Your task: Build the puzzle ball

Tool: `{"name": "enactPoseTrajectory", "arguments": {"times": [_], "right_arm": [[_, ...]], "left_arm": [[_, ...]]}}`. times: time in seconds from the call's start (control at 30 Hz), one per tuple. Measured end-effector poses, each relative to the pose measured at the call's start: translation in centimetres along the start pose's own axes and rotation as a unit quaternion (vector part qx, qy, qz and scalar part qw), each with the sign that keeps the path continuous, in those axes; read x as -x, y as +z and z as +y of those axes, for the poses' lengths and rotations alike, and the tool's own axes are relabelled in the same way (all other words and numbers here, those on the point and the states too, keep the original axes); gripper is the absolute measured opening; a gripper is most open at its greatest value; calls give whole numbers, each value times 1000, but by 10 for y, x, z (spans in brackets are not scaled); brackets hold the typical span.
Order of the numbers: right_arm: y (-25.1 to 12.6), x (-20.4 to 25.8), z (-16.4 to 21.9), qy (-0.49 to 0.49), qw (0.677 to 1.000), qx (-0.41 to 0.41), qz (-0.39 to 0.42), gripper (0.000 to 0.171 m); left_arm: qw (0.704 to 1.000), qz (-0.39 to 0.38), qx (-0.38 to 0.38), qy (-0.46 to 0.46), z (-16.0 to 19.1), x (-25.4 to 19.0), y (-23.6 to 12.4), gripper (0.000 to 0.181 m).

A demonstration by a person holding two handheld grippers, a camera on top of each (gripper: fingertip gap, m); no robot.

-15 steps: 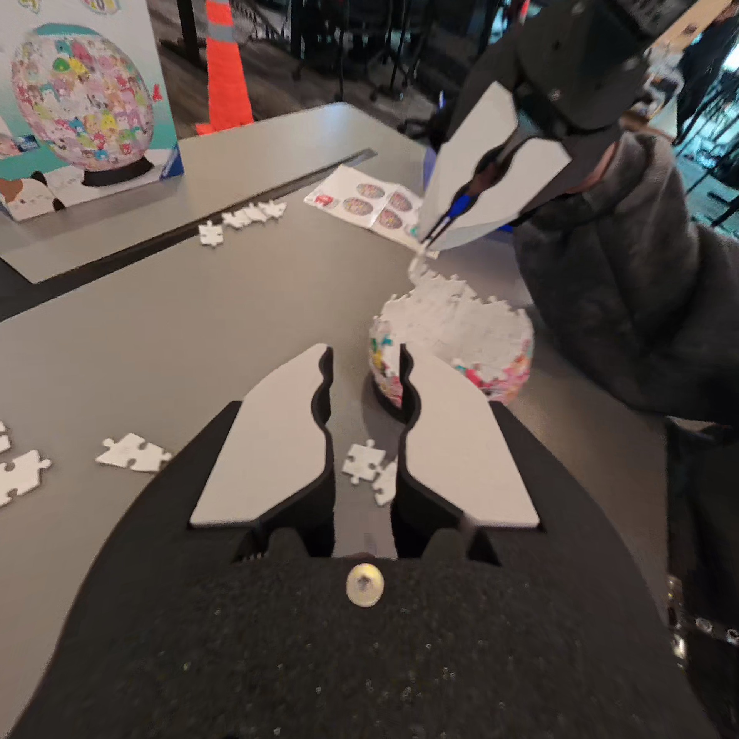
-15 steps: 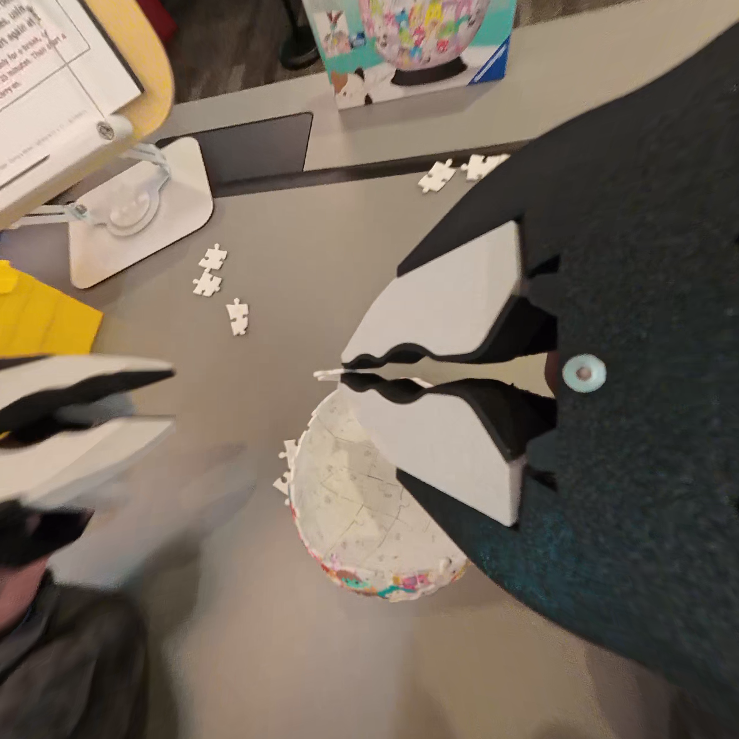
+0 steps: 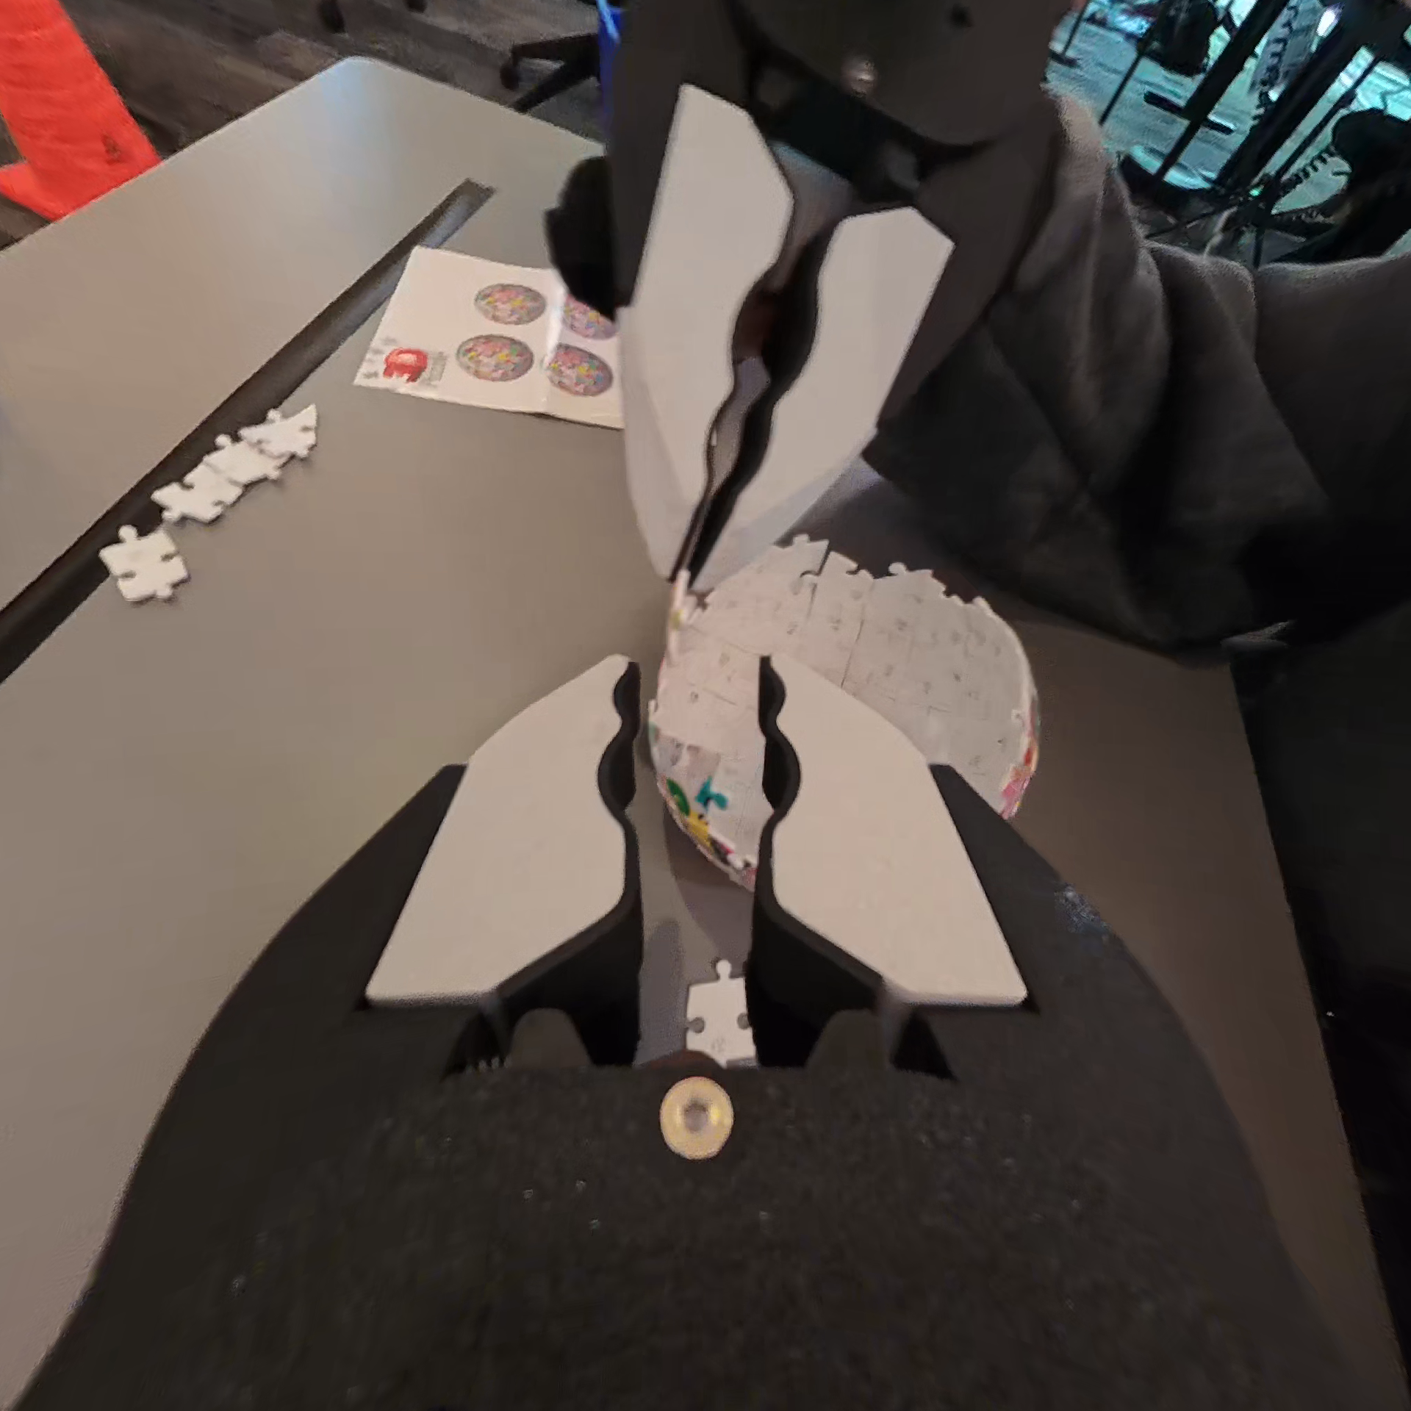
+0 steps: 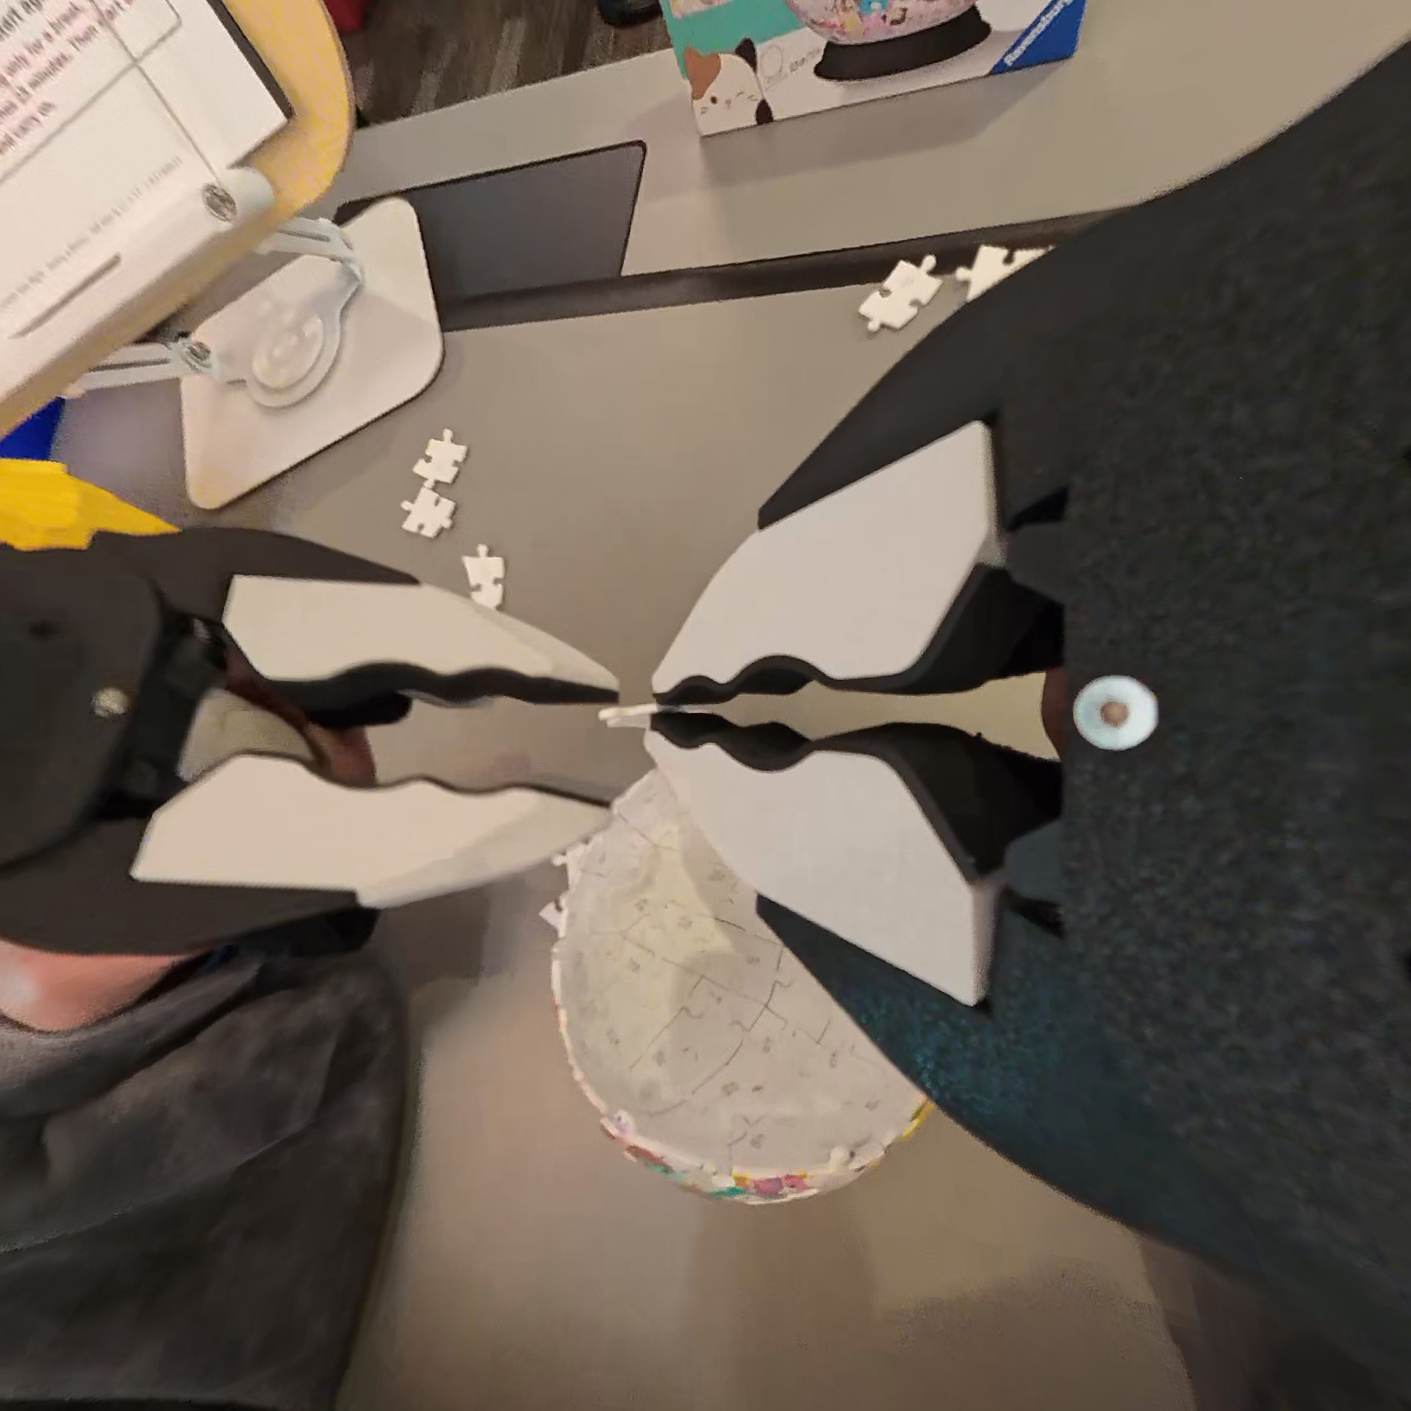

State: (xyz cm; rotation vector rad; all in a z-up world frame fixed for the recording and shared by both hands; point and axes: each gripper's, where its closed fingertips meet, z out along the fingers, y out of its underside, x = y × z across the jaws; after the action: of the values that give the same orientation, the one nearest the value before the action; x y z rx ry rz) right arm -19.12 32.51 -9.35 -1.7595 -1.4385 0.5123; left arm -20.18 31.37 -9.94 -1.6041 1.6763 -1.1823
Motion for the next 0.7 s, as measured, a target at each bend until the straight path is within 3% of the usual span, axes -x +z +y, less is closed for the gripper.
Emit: {"name": "enactPoseTrajectory", "arguments": {"times": [0.13,0.2,0.27,0.37,0.43,0.7], "right_arm": [[-3,-1,-15,8,999,-40,-25,1],[-2,-2,-18,9,999,-40,-28,2],[0,-4,-17,-2,999,-30,-25,2],[0,-7,-15,-41,999,14,-31,3],[-6,-14,-12,-72,994,74,-22,17],[1,-13,-15,-116,981,147,-52,11]], "left_arm": [[999,-19,-34,13,-12,5,3,19],[999,-20,-43,20,-12,6,5,3],[998,-42,-45,35,-11,10,5,2],[993,-84,-38,67,-11,16,3,2],[988,-119,-33,95,-10,21,2,2],[987,-124,-50,91,-10,25,1,2]]}}
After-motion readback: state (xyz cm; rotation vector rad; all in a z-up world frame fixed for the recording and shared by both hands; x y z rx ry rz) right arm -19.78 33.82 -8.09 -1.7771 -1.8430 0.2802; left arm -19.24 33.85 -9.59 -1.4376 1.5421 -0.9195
